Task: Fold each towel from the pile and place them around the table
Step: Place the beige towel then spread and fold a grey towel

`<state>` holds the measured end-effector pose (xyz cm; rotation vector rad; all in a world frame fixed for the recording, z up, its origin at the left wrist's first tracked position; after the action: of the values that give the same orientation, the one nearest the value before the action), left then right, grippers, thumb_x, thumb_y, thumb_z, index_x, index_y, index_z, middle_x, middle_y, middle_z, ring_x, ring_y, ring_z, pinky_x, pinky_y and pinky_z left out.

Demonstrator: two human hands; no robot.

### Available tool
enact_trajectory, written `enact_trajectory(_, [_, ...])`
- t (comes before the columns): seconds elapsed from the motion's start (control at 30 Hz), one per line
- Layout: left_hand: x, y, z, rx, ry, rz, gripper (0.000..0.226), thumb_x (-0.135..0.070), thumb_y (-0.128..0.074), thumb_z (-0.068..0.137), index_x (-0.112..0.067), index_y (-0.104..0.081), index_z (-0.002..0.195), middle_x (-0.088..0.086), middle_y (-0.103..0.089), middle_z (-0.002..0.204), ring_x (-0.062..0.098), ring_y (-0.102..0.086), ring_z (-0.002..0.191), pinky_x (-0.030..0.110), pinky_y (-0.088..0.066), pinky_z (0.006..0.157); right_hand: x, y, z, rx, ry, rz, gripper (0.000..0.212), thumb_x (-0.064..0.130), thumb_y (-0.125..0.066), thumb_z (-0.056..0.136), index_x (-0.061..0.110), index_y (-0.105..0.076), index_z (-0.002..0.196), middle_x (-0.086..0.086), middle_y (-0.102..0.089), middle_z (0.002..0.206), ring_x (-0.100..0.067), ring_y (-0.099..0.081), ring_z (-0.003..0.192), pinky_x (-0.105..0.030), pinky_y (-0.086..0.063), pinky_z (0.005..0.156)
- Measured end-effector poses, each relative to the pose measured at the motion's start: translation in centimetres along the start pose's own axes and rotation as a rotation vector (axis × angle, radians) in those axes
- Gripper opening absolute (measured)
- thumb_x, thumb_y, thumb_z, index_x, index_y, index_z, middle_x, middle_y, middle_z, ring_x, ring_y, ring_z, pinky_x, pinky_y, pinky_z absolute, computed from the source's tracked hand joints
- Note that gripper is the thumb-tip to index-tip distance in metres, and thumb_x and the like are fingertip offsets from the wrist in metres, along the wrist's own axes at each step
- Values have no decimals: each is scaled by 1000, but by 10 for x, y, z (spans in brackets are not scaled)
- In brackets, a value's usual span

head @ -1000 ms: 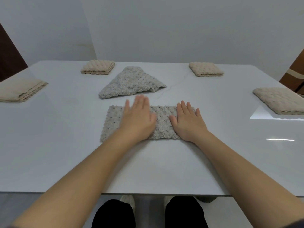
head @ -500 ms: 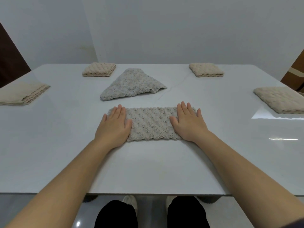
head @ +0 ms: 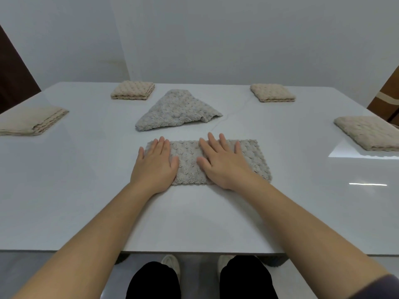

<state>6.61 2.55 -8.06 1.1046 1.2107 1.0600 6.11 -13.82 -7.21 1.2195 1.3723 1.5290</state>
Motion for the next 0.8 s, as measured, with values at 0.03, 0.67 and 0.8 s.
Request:
enact_trajectory(0.03, [0,0,0,-2,1,-2,62,-41,-13,102,-13,-2,155,1,3,164,13,5,150,42,3,121,-3,1,-1,7,-9,-5,60,52,-14,102,31,0,156,3,8,164,-23,12,150,-55,8,118])
enact_trajectory(0.67, [-88,25,1,-97,-204,-69,59,-36,-18,103,-16,-2,156,0,8,163,14,11,149,45,4,121,-40,15,-10,-57,-122,-26,57,46,-13,102,31,-2,156,2,7,164,-23,13,150,-54,9,118])
enact_trajectory(0.8, [-100,-2,10,4,-199,-50,57,-35,-16,102,-20,-4,156,-5,5,163,13,8,149,46,4,121,-39,3,-9,4,-130,-29,55,43,-11,103,30,0,156,4,8,164,-24,13,150,-53,9,119])
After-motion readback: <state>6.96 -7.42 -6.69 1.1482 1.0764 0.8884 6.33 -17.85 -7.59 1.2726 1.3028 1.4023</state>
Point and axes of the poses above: each hand's wrist, its own z-axis towards the middle knuckle, its own y-axis out of the back of the hand, x = y × z, the point moved 8 cm from there along z, towards the middle knuckle
